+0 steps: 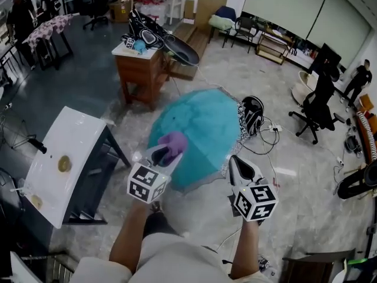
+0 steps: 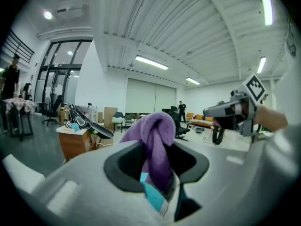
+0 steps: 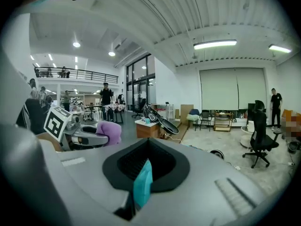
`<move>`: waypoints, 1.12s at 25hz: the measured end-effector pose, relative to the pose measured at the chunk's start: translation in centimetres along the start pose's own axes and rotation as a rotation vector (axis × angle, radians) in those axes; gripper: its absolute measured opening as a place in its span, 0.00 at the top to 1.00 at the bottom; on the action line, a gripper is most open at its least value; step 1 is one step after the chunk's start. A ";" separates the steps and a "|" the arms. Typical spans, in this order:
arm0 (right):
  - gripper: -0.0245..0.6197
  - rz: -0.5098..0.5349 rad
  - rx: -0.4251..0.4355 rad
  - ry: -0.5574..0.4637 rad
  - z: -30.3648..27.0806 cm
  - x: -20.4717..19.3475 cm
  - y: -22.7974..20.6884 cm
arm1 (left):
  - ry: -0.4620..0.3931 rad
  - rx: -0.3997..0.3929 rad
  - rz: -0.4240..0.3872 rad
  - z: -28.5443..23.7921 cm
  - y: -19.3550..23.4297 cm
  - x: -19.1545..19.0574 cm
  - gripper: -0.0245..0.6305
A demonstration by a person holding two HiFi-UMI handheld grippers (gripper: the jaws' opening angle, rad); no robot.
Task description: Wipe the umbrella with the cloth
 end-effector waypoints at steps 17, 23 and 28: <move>0.95 0.195 0.103 -0.183 4.8 12.0 5.3 | -0.232 0.026 -0.168 6.4 -3.1 13.0 0.75; 0.95 0.223 0.118 -0.180 5.0 11.8 6.2 | -0.263 0.021 -0.191 7.1 -4.5 13.5 0.75; 0.96 0.229 0.098 -0.135 4.3 10.2 5.6 | -0.246 0.031 -0.174 6.9 -4.3 12.7 0.75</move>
Point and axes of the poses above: the fingertips, and each gripper's own axes: z backward along the fingers, y to its left, x out of its top, the point moved 2 cm from there along z, backward along the fingers, and after that the axes turned 10 degrees about x, right-handed, at the moved point
